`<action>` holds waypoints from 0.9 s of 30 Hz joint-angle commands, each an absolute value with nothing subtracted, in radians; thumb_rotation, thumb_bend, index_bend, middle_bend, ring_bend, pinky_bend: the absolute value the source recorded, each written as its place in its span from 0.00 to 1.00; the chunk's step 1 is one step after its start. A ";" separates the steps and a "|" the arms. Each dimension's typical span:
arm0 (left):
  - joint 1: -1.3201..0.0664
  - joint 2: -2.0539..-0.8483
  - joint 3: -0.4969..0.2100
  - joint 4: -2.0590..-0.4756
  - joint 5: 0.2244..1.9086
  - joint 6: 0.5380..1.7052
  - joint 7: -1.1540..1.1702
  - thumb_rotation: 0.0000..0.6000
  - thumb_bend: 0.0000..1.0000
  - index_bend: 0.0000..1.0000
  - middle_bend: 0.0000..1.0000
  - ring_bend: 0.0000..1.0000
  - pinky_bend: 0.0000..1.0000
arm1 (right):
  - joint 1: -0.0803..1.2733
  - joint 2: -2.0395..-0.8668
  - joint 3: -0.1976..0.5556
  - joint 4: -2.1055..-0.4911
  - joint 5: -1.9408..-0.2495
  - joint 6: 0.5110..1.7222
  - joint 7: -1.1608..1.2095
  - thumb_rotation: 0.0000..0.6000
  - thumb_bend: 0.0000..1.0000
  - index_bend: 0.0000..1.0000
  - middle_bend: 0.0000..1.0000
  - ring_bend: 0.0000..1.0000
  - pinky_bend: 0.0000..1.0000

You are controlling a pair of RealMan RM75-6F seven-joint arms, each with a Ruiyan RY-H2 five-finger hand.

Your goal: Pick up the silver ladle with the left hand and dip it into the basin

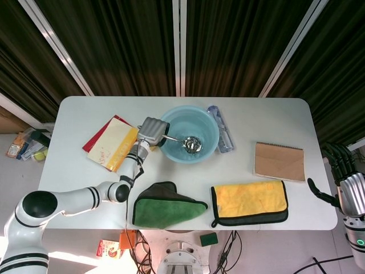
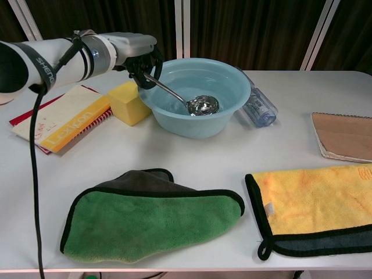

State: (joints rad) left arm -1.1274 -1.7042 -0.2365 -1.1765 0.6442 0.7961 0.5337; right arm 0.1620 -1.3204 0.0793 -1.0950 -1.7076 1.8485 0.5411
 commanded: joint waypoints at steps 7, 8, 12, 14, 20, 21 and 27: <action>-1.163 -1.604 -0.268 -1.272 0.414 0.737 0.584 1.00 0.40 0.83 0.72 0.70 0.82 | 0.162 -1.317 0.079 -1.101 -1.706 1.844 0.540 1.00 0.35 0.00 0.00 0.00 0.00; -1.169 -1.594 -0.266 -1.279 0.397 0.740 0.592 1.00 0.40 0.83 0.72 0.70 0.82 | 0.162 -1.318 0.079 -1.101 -1.707 1.844 0.541 1.00 0.35 0.00 0.00 0.00 0.00; -1.196 -1.543 -0.259 -1.319 0.318 0.753 0.631 1.00 0.40 0.83 0.72 0.70 0.82 | 0.161 -1.317 0.079 -1.103 -1.708 1.849 0.543 1.00 0.35 0.00 0.00 0.00 0.00; -1.208 -1.519 -0.256 -1.342 0.289 0.764 0.648 1.00 0.40 0.83 0.72 0.70 0.82 | 0.161 -1.316 0.080 -1.104 -1.707 1.849 0.542 1.00 0.35 0.00 0.00 0.00 0.00; -1.248 -1.451 -0.242 -1.419 0.205 0.795 0.701 1.00 0.40 0.83 0.72 0.70 0.82 | 0.163 -1.318 0.080 -1.111 -1.711 1.849 0.538 1.00 0.35 0.00 0.00 0.00 0.00; -1.258 -1.439 -0.239 -1.433 0.185 0.798 0.713 1.00 0.40 0.83 0.72 0.70 0.82 | 0.163 -1.319 0.080 -1.111 -1.712 1.849 0.538 1.00 0.35 0.00 0.00 0.00 0.00; -1.316 -1.387 -0.224 -1.486 0.077 0.810 0.778 1.00 0.40 0.83 0.72 0.70 0.82 | 0.164 -1.324 0.080 -1.106 -1.711 1.848 0.544 1.00 0.35 0.00 0.00 0.00 0.00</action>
